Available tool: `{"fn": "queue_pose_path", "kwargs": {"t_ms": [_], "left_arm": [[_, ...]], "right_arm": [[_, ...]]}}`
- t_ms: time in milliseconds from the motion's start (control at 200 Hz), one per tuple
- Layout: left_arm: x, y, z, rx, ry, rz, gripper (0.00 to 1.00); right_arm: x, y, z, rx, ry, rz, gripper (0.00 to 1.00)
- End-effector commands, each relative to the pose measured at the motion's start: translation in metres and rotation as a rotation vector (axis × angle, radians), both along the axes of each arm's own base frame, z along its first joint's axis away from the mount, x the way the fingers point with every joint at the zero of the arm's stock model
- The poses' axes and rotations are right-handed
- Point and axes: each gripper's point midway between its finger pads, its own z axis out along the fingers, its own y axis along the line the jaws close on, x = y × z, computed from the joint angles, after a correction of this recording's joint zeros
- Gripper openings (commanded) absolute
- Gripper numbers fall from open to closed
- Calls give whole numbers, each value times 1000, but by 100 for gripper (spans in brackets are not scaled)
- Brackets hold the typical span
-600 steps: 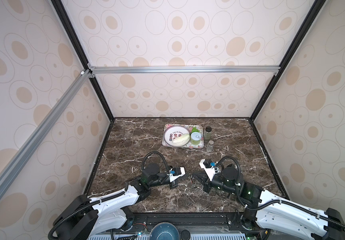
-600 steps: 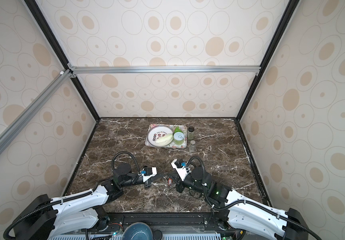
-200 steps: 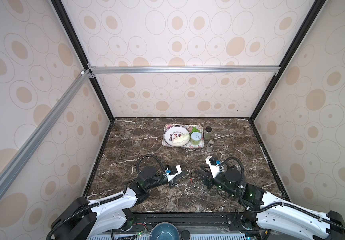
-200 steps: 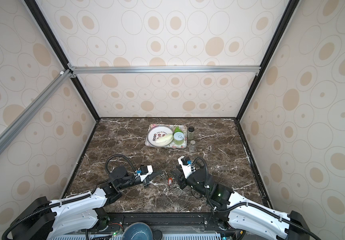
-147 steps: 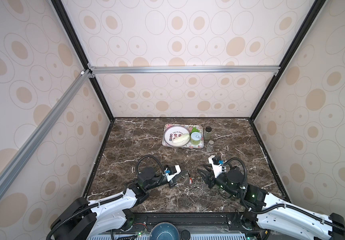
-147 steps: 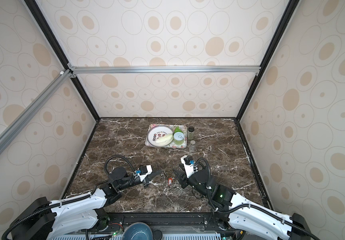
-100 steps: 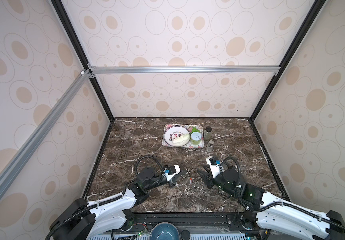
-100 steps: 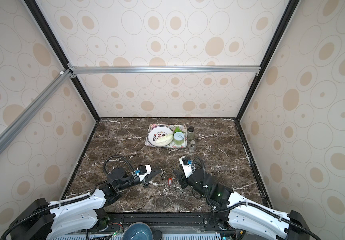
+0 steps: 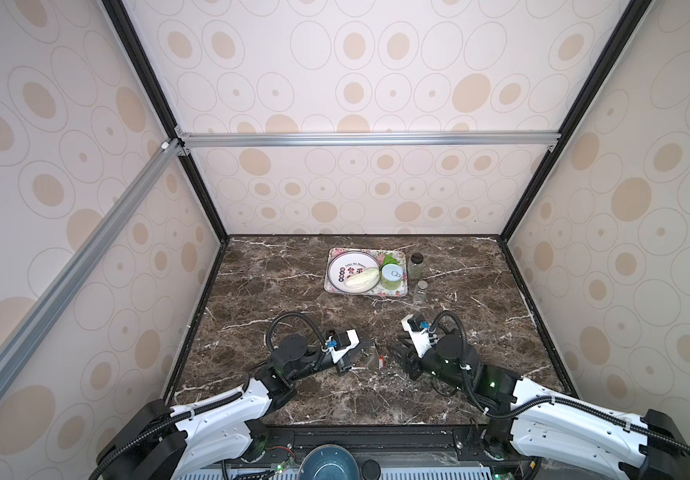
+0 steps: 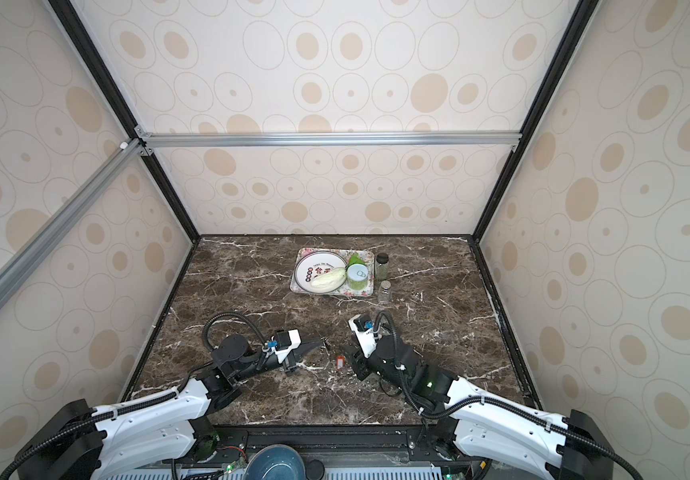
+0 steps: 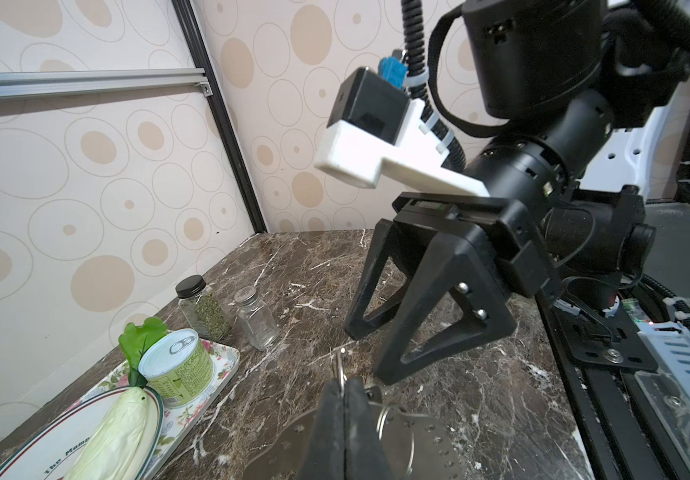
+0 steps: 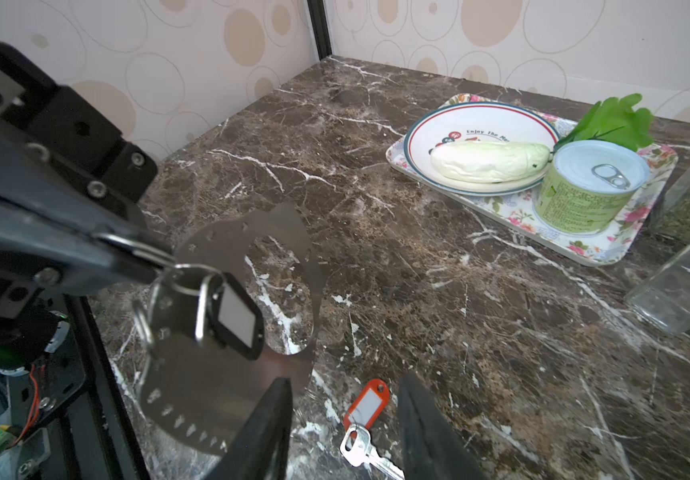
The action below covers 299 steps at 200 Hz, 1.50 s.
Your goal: Put the keys on the keyring
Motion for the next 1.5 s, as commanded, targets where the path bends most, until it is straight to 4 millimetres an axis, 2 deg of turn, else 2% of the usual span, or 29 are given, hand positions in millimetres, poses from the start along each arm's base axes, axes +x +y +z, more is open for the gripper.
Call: {"fn": "queue_pose_path", "kwargs": {"t_ms": [0, 865, 1040, 1491], "left_arm": [[-5, -2, 19, -48, -53, -20, 0], [-22, -15, 18, -33, -37, -163, 0], [-26, -17, 18, -31, -37, -191, 0], [-35, -21, 19, -28, -32, -260, 0]], "right_arm": [[-9, 9, 15, 43, -32, 70, 44], [-31, 33, 21, 72, -21, 247, 47], [-29, 32, 19, 63, -19, 236, 48], [-34, 38, 19, 78, -23, 277, 40]]}}
